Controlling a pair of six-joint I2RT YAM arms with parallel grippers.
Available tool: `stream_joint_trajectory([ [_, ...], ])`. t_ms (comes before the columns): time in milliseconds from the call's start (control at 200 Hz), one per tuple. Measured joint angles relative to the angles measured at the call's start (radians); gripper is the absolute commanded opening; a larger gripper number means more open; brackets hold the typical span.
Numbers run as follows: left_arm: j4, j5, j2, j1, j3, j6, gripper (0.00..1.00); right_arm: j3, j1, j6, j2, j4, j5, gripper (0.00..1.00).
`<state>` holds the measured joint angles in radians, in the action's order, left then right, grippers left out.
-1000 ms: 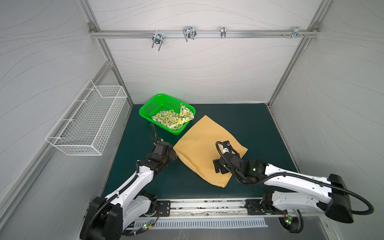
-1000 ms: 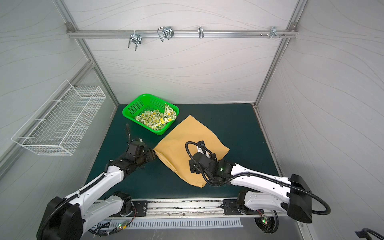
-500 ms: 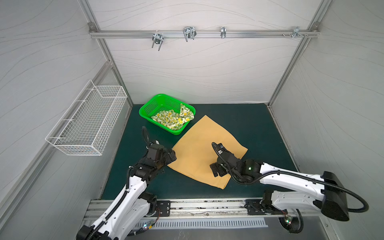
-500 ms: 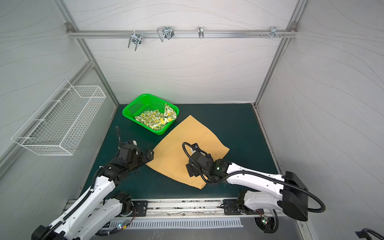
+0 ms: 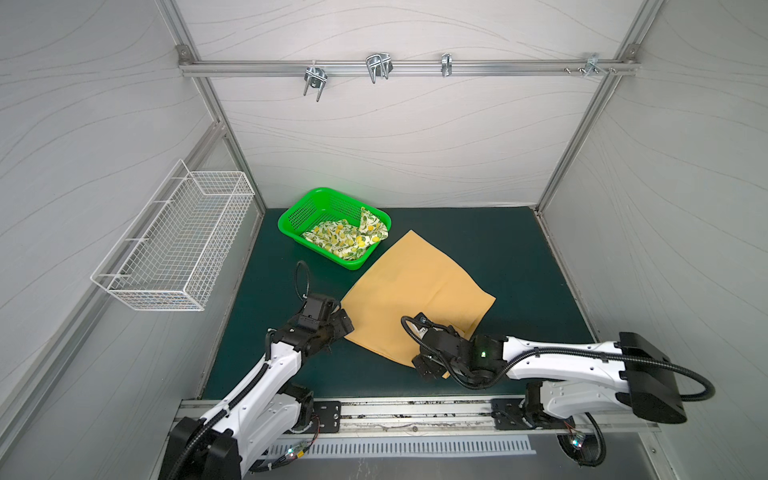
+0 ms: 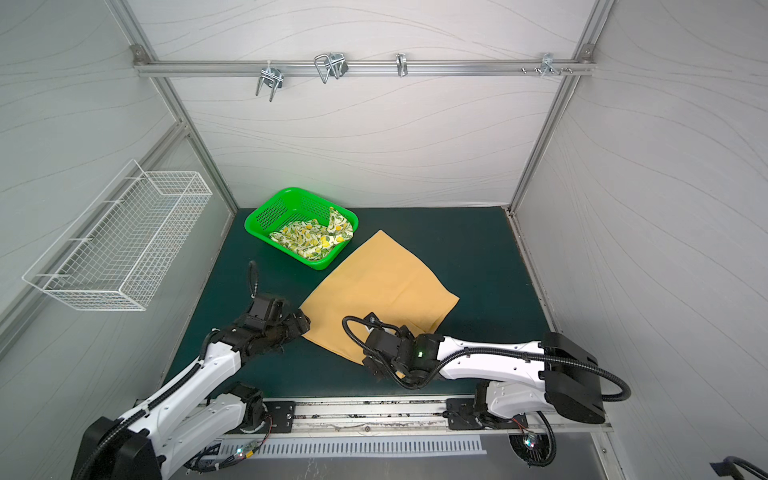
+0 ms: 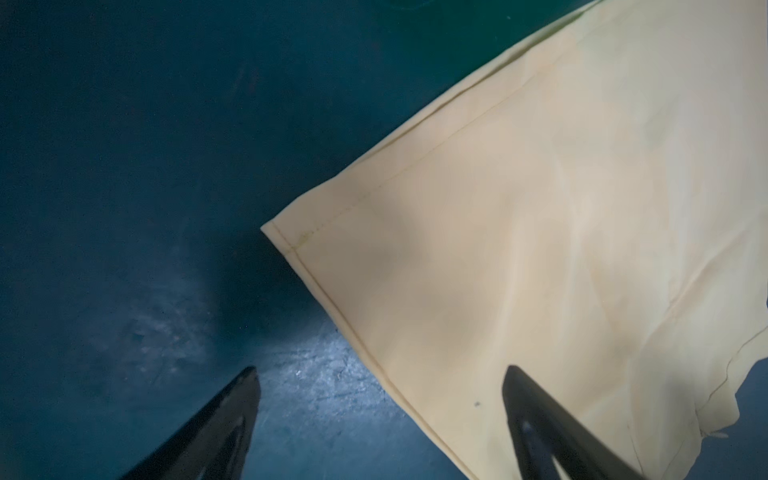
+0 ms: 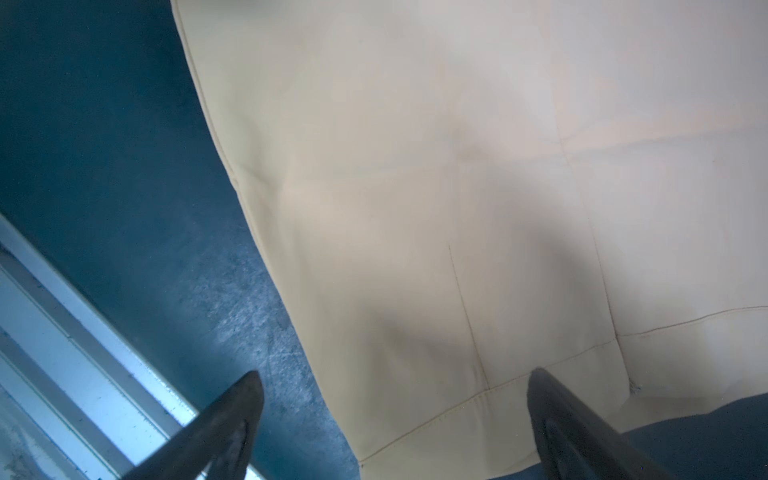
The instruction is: Fold and stack the skirts
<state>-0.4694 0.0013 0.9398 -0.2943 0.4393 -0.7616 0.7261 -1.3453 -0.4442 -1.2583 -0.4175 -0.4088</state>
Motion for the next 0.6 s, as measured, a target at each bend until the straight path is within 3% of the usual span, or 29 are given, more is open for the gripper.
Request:
stream_joint_trajectory([
  [260, 0.089, -0.003, 0.143, 0.005, -0.017, -0.017, 0.58, -0.001, -0.017, -0.004, 0.001, 0.000, -0.010, 0.99],
  [600, 0.191, -0.015, 0.202, 0.034, -0.016, -0.014, 0.49, -0.022, -0.026, -0.018, 0.014, -0.002, -0.021, 0.99],
])
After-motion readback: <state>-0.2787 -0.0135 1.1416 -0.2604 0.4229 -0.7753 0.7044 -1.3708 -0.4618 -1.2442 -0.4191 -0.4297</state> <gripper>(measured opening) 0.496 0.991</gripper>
